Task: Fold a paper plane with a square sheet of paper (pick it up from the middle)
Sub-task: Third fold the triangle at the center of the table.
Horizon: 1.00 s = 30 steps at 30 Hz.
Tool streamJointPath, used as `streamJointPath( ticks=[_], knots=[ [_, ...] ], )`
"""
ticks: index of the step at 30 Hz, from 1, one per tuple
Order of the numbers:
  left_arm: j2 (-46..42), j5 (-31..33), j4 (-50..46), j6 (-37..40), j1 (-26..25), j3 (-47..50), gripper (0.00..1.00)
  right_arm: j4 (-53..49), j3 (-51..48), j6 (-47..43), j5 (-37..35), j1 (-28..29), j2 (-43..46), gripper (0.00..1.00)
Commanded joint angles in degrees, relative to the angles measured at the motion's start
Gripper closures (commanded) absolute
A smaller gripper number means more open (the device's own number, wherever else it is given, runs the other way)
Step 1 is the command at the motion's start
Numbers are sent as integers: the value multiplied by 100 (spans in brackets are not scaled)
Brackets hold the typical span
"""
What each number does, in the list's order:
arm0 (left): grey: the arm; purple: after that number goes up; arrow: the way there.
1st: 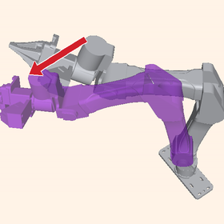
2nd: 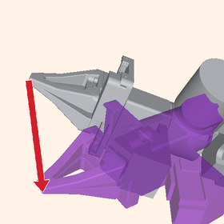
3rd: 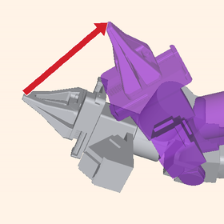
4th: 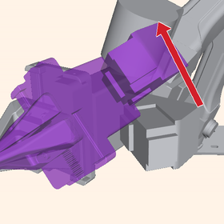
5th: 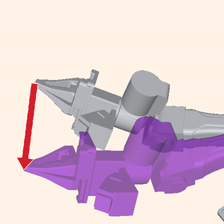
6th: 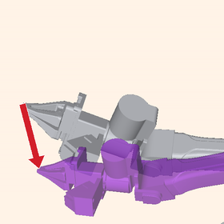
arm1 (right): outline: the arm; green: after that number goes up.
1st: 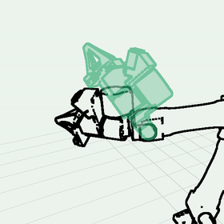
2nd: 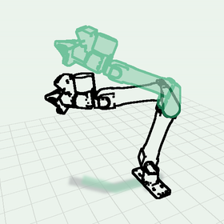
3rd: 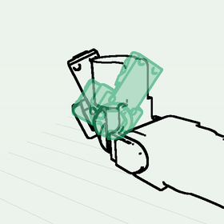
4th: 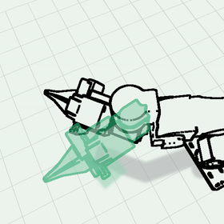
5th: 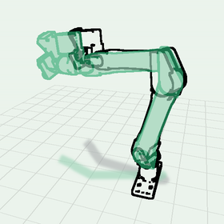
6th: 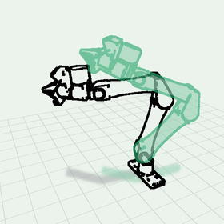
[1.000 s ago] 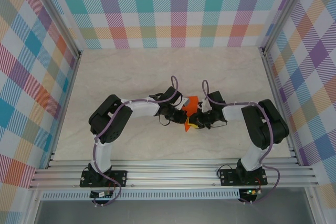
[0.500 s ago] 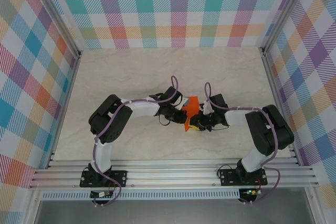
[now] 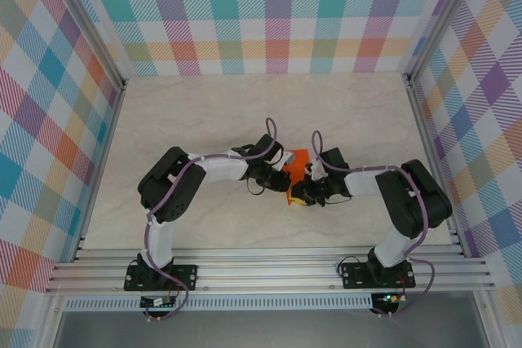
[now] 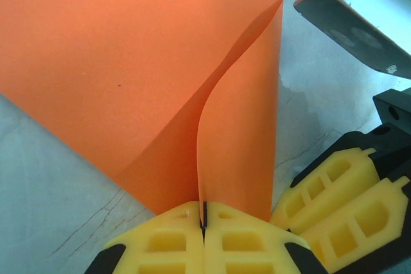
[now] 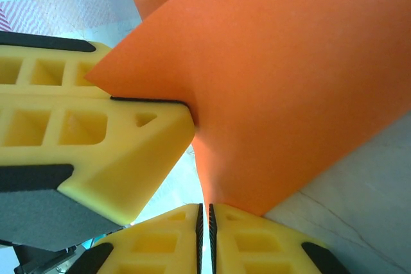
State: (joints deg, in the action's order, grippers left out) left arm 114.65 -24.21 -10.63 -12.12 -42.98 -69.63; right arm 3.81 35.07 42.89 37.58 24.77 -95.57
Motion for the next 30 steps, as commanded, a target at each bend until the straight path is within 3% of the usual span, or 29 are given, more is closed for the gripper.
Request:
streamJointPath(
  ticks=[1, 6, 18, 30],
  knots=[
    [233, 285, -481, 112, 84, -15, 96, -32, -67, -22, -208, 76, 154, 86],
    [233, 279, -475, 106, 75, -15, 96, -266, -80, -42, -320, 144, 462, 85],
    [228, 279, -477, 96, 80, -15, 96, -369, -65, -44, -940, 397, -10, 87],
    [229, 261, -476, 113, 79, -3, 96, -406, -102, 51, -748, 557, 596, 85]
  ],
)
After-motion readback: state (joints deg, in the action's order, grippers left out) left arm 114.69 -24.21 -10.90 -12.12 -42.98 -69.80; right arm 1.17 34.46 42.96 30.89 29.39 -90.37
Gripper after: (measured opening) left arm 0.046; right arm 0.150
